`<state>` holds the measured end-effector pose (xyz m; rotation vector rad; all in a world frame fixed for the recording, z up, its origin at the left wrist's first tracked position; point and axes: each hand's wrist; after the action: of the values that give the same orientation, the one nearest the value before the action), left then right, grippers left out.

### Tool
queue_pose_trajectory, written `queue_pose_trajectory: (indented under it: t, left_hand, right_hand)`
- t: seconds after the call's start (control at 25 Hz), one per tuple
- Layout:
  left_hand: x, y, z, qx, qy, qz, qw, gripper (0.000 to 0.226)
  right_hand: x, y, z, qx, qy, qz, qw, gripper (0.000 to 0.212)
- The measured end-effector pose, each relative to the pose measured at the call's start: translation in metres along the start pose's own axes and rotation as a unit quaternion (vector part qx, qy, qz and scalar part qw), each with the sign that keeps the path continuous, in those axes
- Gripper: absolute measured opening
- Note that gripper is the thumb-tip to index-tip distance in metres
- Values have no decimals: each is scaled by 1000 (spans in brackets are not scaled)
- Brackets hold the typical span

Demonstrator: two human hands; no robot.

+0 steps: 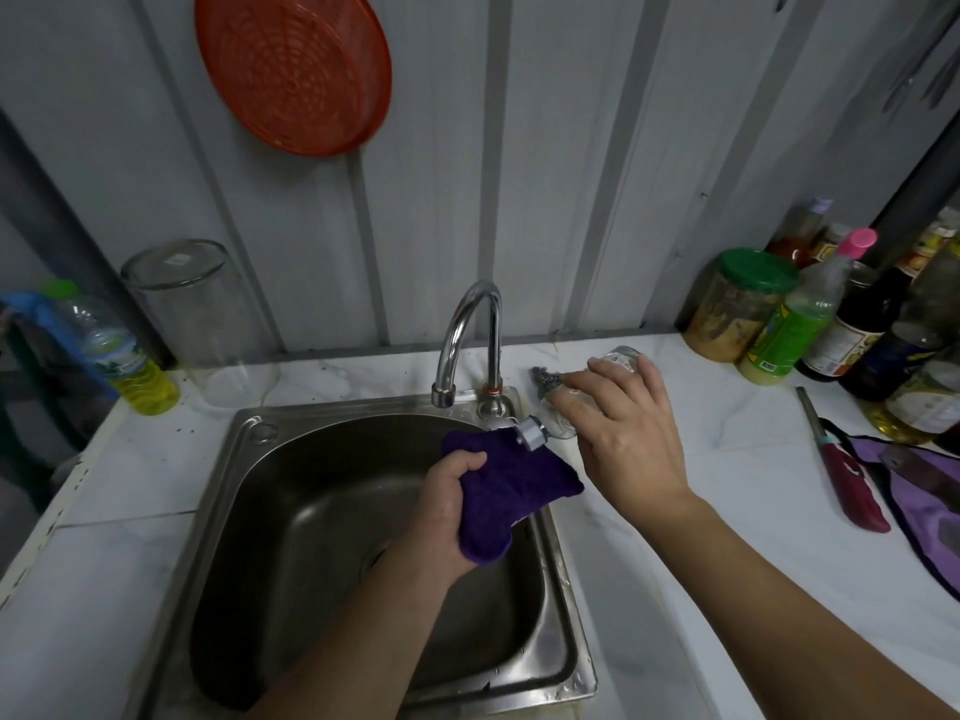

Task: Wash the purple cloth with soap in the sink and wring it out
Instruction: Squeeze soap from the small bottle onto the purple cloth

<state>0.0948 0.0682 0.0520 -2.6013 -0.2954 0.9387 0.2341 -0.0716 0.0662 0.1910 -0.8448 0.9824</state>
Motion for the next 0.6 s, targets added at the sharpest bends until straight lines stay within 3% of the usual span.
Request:
queue_pose_trajectory:
  t: [0.6]
  left_hand:
    - [-2, -7, 7, -10, 15, -2, 1000, 32]
  right_hand:
    - [16, 15, -2, 3, -11, 10, 1000, 29]
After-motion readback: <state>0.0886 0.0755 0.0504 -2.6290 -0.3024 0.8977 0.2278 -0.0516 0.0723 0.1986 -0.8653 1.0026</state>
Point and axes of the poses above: each hand's wrist, its own x-axis towards the middle knuckle, its own z-axis out of the back of the hand, y = z × x, and after that the axes turned 11 degrees about -x, right-handed
